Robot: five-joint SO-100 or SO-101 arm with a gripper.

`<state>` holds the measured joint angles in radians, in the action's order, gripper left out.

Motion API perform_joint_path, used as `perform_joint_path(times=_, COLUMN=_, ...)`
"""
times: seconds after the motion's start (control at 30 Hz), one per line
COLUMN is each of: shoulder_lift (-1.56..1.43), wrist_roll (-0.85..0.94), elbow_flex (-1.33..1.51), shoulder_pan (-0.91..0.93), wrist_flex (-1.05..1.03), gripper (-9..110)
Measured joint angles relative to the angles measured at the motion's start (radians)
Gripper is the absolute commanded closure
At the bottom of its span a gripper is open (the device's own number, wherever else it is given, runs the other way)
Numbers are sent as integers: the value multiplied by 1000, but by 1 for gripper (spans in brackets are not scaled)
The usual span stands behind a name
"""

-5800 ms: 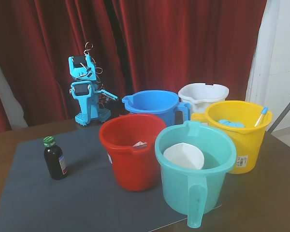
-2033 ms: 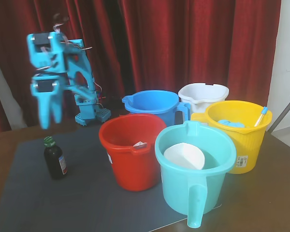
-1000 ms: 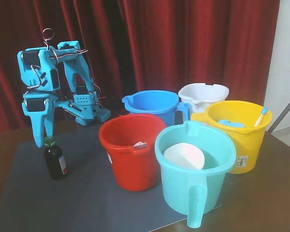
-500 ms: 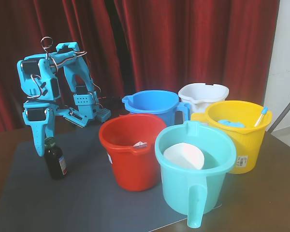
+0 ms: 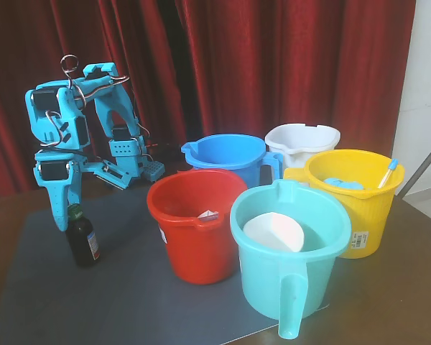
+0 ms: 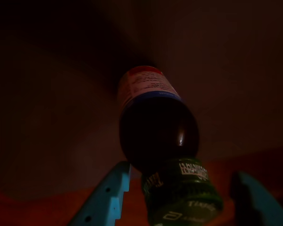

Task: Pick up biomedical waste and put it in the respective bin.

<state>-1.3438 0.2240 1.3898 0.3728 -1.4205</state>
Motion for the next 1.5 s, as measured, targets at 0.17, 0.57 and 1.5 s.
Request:
perform_joint_path(times=0.17, shoulder_lift=0, wrist_roll=0, elbow_flex=0, shoulder_pan=0, wrist_flex=2, gripper=96)
perform_joint_path(times=0.57, shoulder_lift=0, wrist_roll=9, elbow_flex=0, shoulder_pan=0, wrist_flex=46, gripper=69)
perform_joint_path(times=1.5, shoulder_lift=2, wrist_roll=5, elbow_flex=69, shoulder_pan=-2, wrist_flex=38, gripper=75)
